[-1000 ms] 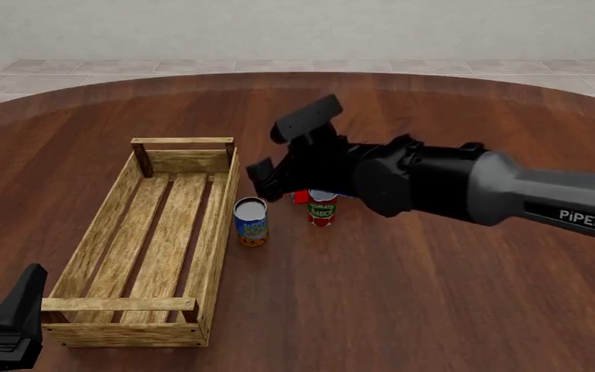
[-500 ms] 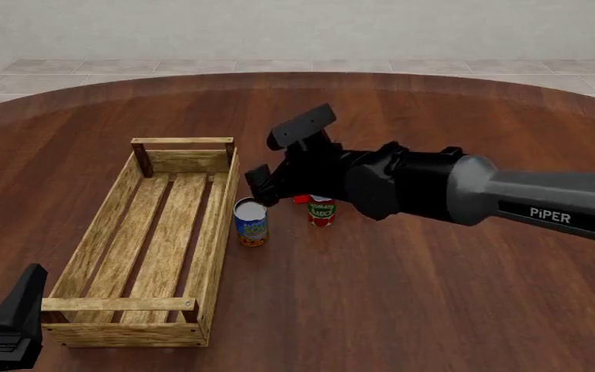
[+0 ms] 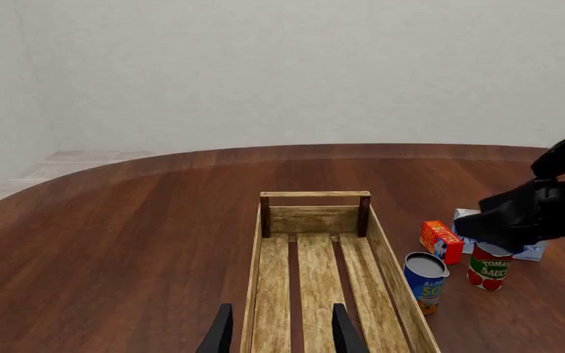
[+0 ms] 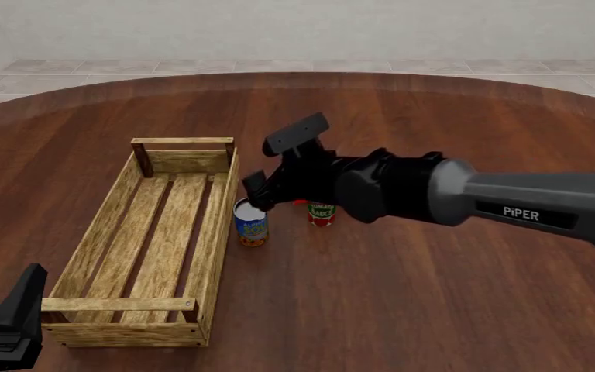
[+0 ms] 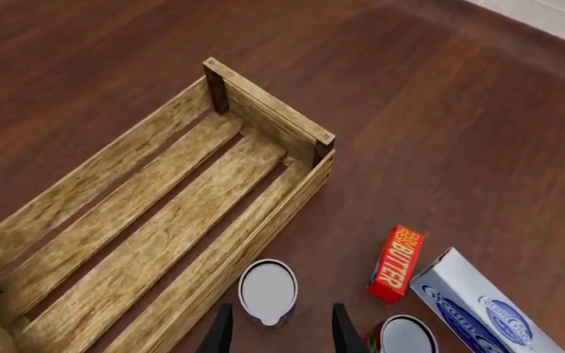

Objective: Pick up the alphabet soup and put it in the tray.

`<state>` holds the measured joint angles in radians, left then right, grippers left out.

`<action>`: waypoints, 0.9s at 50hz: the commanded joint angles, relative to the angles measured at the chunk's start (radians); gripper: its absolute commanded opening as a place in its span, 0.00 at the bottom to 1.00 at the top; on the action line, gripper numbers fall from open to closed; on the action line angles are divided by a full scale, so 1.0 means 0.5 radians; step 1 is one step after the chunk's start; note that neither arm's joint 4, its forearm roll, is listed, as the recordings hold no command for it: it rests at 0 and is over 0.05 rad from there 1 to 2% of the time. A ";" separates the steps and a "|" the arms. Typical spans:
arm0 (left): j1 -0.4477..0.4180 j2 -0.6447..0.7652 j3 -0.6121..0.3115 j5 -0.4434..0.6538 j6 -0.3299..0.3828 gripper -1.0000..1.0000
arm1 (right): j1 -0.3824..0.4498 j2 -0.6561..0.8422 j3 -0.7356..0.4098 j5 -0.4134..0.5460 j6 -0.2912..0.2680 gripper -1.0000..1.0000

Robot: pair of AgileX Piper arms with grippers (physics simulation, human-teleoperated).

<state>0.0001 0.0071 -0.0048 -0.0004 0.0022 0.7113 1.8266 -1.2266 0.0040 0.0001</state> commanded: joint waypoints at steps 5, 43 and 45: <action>0.002 -0.006 0.003 0.002 0.001 1.00 | 0.002 0.038 -0.010 -0.015 0.021 1.00; 0.002 -0.005 0.003 0.002 0.000 1.00 | 0.003 0.210 -0.090 0.003 0.049 1.00; 0.002 -0.006 0.003 0.002 0.000 1.00 | 0.000 0.222 -0.099 0.010 0.048 1.00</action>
<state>0.0001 0.0071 -0.0048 -0.0004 0.0022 0.7175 1.9171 -1.2609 -0.0064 0.0219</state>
